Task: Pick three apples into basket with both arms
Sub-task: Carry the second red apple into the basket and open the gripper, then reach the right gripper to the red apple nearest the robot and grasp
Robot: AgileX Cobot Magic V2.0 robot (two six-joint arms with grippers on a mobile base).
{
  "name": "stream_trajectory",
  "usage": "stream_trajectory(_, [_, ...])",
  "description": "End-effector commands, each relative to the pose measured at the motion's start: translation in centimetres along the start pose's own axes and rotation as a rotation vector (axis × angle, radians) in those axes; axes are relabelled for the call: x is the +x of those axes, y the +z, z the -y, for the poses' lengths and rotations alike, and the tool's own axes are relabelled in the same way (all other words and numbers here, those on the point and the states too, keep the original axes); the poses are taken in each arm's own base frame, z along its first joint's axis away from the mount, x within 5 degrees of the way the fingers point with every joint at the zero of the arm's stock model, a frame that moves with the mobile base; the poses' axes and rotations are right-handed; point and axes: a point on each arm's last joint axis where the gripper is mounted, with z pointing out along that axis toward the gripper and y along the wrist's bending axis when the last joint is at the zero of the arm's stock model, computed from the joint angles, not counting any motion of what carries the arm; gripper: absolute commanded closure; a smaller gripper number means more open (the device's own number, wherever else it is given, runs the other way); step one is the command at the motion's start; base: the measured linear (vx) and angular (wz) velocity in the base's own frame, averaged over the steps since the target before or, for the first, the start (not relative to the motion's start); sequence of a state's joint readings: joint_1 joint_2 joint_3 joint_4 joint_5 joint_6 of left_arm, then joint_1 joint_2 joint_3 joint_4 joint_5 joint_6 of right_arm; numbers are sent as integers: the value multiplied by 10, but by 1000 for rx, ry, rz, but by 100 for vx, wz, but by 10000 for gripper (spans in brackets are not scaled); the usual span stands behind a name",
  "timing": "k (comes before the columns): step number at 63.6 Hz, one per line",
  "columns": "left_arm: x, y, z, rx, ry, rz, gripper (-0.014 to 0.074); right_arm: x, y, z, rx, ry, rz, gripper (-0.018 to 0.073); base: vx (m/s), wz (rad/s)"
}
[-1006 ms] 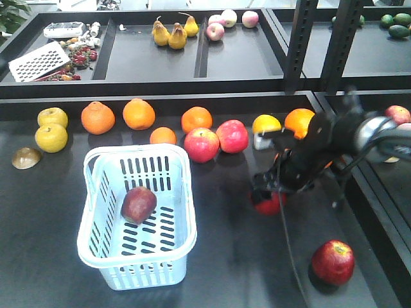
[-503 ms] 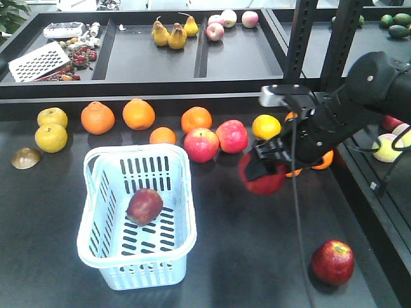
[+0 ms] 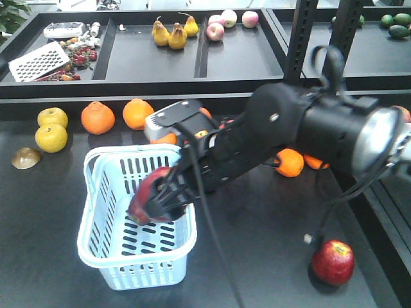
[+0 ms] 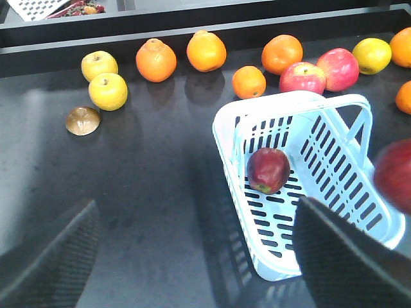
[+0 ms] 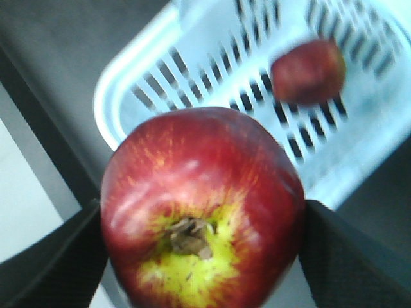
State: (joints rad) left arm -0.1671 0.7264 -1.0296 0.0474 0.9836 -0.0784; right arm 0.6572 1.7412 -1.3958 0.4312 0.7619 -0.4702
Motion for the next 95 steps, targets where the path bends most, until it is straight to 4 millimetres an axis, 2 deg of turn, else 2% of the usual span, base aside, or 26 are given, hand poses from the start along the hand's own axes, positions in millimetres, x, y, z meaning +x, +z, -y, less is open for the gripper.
stream_trajectory(1, [-10, -6, 0, 5, -10, 84, 22, -19, -9, -8, 37, -62, 146, 239, 0, 0])
stream_trajectory(13, [-10, -6, 0, 5, -10, 84, 22, -21, 14, 0, 72, -49, 174, 15, 0, 0])
stream_trajectory(20, [-10, -6, 0, 5, -10, 84, 22, -22, 22, 4, 89, -26, 195, -85, 0, 0])
stream_trajectory(32, [-10, -6, 0, 5, -10, 84, 22, -21, 21, 4, 82, 10, 184, -146, 0, 0])
stream_trajectory(41, [-10, -6, 0, 5, -10, 84, 22, -15, 6, 12, 69, 59, 123, -137, 0, 0])
stream_trajectory(46, [-10, -6, 0, 5, -10, 84, 22, -7, -9, 25, 77, 75, 65, -125, 0, 0])
stream_trajectory(55, [-10, -6, 0, 5, -10, 84, 22, 10, -39, 62, 111, 163, -3, -98, 0, 0])
stream_trajectory(62, [-10, -6, 0, 5, -10, 84, 22, 30, -55, 96, 157, 255, -75, -83, 0, 0])
stream_trajectory(67, [-10, -6, 0, 5, -10, 84, 22, 51, -58, 119, 220, 345, -115, -80, 0, 0])
stream_trajectory(75, [-10, -6, 0, 5, -10, 84, 22, 98, -61, 154, 338, 494, -182, -77, 0, 0])
stream_trajectory(79, [-10, -6, 0, 5, -10, 84, 22, 121, -60, 166, 375, 564, -207, -76, 0, 0])
stream_trajectory(85, [-10, -6, 0, 5, -10, 84, 22, 146, -61, 180, 422, 635, -190, -75, 0, 0])
stream_trajectory(95, [-10, -6, 0, 5, -10, 84, 22, 180, -57, 200, 479, 718, -173, -75, 0, 0])
